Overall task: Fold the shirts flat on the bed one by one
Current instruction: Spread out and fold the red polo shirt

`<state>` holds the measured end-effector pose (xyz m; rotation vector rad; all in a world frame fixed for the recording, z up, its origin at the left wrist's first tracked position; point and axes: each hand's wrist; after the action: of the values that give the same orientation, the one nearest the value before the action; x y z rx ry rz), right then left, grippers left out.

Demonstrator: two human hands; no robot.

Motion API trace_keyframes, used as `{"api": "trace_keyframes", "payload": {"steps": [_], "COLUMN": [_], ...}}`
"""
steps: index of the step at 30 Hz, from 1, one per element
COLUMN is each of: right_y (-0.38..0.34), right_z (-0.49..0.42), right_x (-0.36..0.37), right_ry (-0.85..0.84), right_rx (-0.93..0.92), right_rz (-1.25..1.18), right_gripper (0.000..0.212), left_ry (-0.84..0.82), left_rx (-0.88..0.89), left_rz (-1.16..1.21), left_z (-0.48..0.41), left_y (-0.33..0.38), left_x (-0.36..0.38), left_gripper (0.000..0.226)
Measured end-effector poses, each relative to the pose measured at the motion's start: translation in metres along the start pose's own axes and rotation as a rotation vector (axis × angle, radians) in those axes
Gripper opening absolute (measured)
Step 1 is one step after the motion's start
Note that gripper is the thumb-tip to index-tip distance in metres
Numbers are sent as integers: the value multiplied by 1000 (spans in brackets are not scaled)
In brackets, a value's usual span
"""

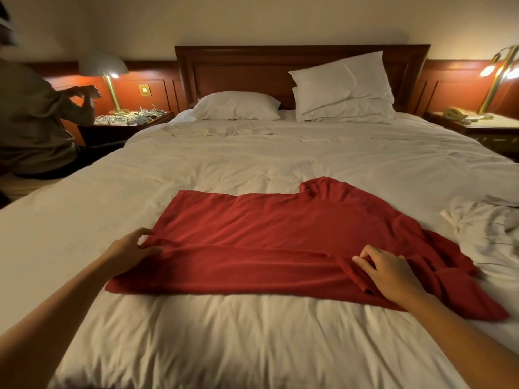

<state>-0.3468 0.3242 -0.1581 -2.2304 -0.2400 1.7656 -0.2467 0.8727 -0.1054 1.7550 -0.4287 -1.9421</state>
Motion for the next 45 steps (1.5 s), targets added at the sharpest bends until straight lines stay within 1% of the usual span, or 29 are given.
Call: {"api": "trace_keyframes", "payload": {"steps": [2, 3, 4, 6, 11, 14, 15, 17, 18, 19, 20, 21, 23, 24, 25, 27, 30, 33, 37, 39, 42, 45], "right_y": [-1, -1, -1, -1, -1, -4, -7, -14, -18, -24, -31, -38, -50, -55, -57, -58, -54, -46, -40, -40, -38, -38], "right_z": [2, 2, 2, 1, -2, -4, -4, -7, -10, -13, -18, -23, -36, -44, -52, -72, -103, -137, -196, -224, -260, -287], "right_x": [-1, -1, -2, -3, -4, -7, -8, -10, -10, -9, -6, -2, 12, 20, 29, 43, 62, 81, 100, 108, 117, 122], "right_ry": [8, 9, 4, -20, -50, -85, -96, -80, -63, -61, -86, -141, -323, -418, -490, -538, -500, -431, -335, -267, -159, -41], "right_rx": [1, 2, 6, 15, 26, 45, 56, 61, 49, 30, 13, 5, 22, 36, 46, 71, 65, 11, -54, -131, -318, -473], "right_rz": [7, 14, 25, 59, 103, 94, 104, 147, 148, 129, 93, 54, 19, 37, 59, 58, 78, 106, 105, 128, 146, 84], "right_gripper": [24, 24, 24, 26, 29, 30, 29, 21, 19, 21, 28, 37, 52, 56, 59, 63, 65, 68, 77, 79, 76, 70], "left_ry": [6, 34, 78, 165, 244, 223, 212, 230, 255, 273, 257, 197, -6, -90, -139, -154, -123, -69, 17, 52, 114, 201], "left_rx": [78, 114, 142, 172, 216, 195, 162, 97, 88, 110, 157, 212, 273, 281, 290, 286, 278, 298, 364, 406, 470, 561], "left_rz": [-47, -46, -39, -35, -155, -283, -359, -558, -639, -673, -662, -605, -483, -493, -525, -512, -427, -418, -410, -395, -347, -290], "left_z": [3, 5, 8, 14, 30, 34, 34, 32, 31, 30, 29, 28, 23, 18, 10, -11, -48, -88, -147, -173, -206, -233], "left_y": [-1, -2, -5, -15, -36, -31, -28, -18, -10, 0, 13, 26, 53, 66, 77, 98, 114, 114, 116, 117, 120, 122], "left_x": [-2, -3, -3, -1, 9, 11, 11, 15, 19, 25, 34, 45, 76, 93, 108, 129, 146, 156, 159, 159, 160, 158], "left_gripper": [31, 25, 22, 26, 23, 21, 23, 35, 43, 50, 55, 58, 67, 71, 74, 78, 84, 91, 85, 83, 80, 70]}}
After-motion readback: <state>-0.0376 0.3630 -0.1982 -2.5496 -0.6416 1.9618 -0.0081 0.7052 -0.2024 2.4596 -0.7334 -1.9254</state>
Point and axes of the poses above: each hand's wrist, its own z-axis away from the middle knuckle, its own x-axis out of the palm, y = z × x, and after that the axes turned 1 degree about -z, right-handed
